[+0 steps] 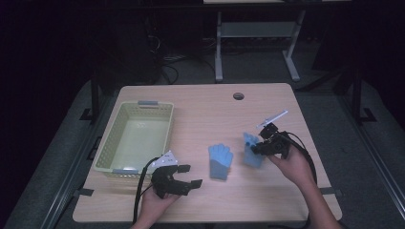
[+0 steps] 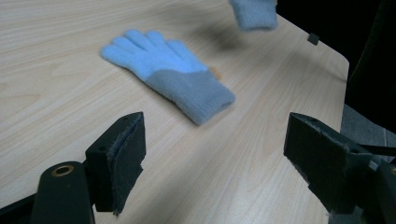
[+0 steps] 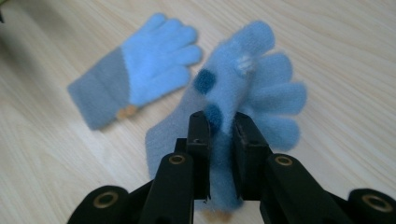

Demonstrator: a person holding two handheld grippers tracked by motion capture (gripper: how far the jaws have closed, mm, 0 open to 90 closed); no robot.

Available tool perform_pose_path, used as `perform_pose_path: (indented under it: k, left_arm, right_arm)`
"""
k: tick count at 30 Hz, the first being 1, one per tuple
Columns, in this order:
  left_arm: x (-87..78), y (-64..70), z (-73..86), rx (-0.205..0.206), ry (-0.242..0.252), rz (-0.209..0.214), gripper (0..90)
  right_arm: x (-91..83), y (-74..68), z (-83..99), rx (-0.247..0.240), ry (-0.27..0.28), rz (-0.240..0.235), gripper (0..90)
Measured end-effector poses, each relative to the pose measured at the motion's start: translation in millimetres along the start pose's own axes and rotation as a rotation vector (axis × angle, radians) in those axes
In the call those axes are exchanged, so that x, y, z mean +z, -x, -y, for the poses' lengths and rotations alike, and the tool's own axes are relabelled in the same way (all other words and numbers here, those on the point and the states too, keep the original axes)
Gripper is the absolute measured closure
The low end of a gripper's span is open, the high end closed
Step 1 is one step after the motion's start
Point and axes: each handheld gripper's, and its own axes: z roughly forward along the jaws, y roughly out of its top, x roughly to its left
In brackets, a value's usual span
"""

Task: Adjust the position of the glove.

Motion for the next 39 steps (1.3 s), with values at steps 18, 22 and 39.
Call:
perform_pose_path:
  k: [18,22,39]
  left_arm:
    - [-2.3,-2.3,0.2,-0.004,0.01,-0.005,20.3]
    - [-3.5,-2.7,0.3,-0.002,0.012,-0.006,20.3]
    - [-4.8,-4.9,0.5,-0.005,0.011,-0.008,20.4]
  right_arm:
    - [40.5,-52.2,-33.8,-0.112,-0.032,-0.129,78.3]
    - [48.5,-60.5,-40.5,-0.125,-0.042,-0.144,78.2]
    - [75.8,-70.2,-46.3,-0.17,-0.099,-0.097,73.3]
